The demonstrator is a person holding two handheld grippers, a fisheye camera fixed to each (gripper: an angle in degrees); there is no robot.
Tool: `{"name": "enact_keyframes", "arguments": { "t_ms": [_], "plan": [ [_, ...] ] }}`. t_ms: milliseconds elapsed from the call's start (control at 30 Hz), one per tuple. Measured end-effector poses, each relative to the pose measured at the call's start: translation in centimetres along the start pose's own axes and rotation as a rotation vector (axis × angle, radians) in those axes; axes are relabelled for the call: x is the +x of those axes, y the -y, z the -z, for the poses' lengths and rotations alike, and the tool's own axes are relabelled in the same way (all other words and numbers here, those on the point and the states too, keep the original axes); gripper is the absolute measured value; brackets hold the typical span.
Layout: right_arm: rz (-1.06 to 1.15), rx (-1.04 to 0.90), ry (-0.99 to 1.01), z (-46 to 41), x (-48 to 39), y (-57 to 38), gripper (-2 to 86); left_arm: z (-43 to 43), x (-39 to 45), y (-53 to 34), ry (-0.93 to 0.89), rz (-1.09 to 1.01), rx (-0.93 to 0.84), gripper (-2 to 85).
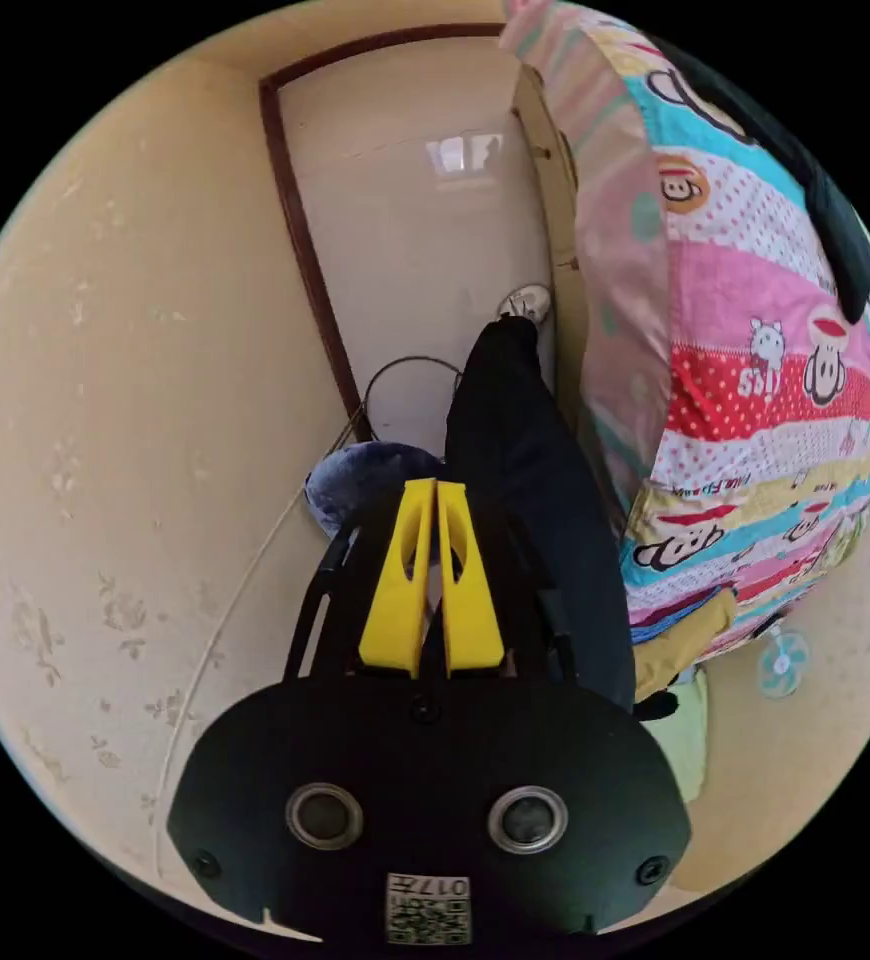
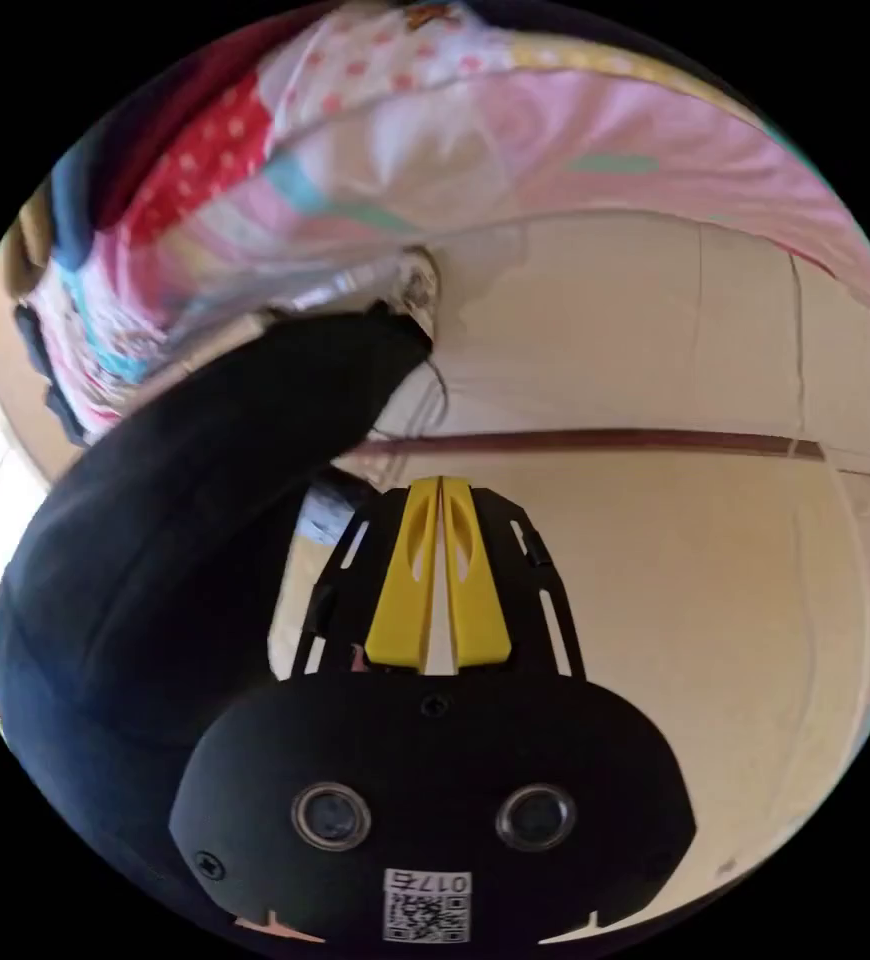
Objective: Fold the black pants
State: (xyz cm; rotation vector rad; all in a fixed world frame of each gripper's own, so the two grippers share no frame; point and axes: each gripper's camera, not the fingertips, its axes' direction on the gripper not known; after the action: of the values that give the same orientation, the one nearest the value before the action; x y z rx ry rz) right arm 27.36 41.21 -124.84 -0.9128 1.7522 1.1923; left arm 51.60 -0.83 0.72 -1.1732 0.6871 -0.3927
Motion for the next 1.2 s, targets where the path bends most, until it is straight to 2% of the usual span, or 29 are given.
{"name": "enact_keyframes", "arguments": {
  "t_ms": [33, 100, 133, 267, 333, 433, 500, 633, 800, 900, 1067, 1200],
  "plan": [
    [0.025, -0.104, -0.126, -1.5, -1.4, 1.4, 0.5, -0.2, -1.8, -0.6, -0.06, 0.056, -0.001, -1.0],
    [0.039, -0.182, -0.263, -2.3, -3.6, 3.2, 0.5, -2.5, -6.6, -3.6, -0.271, 0.224, -0.025, -0.9],
    [0.06, -0.181, -0.322, -2.1, -5.6, 4.3, 0.5, -3.4, -7.3, -4.4, -0.321, 0.258, -0.034, -0.9],
    [0.135, -0.103, -0.482, -0.1, -13.5, 7.2, 0.6, -9.0, -8.7, -7.4, -0.717, 0.511, -0.185, -0.7],
    [0.188, -0.035, -0.606, 0.9, -19.3, 8.8, 0.6, -7.6, -8.3, -6.8, -0.765, 0.539, -0.146, -0.6],
    [0.213, 0.069, -0.754, 1.6, -25.9, 10.8, 0.5, -3.9, -5.0, -3.1, -0.736, 0.392, -0.116, -0.6],
    [0.207, 0.123, -0.777, 2.0, -29.2, 12.2, 0.5, -1.0, -0.6, 0.8, -0.702, 0.205, -0.14, -0.5],
    [0.161, 0.154, -0.712, 2.9, -35.3, 15.8, 0.4, 4.1, 5.8, 5.5, -0.603, -0.058, -0.11, -0.4],
    [0.105, 0.262, -0.67, 3.5, -42.6, 17.3, 0.5, 10.8, 15.7, 9.1, -0.365, -0.444, -0.049, 0.8],
    [0.071, 0.365, -0.615, 3.7, -46.3, 16.3, 0.5, 14.2, 22.2, 9.9, -0.34, -0.636, 0.009, 3.1],
    [-0.012, 0.414, -0.598, 0.9, -47.5, 13.2, 0.5, 20.5, 33.6, 11.5, -0.36, -0.859, 0.149, 8.5],
    [-0.2, 0.358, -0.594, -4.8, -44.0, 9.0, 0.6, 23.6, 41.6, 15.0, -0.409, -0.854, 0.203, 11.5]
  ]
}}
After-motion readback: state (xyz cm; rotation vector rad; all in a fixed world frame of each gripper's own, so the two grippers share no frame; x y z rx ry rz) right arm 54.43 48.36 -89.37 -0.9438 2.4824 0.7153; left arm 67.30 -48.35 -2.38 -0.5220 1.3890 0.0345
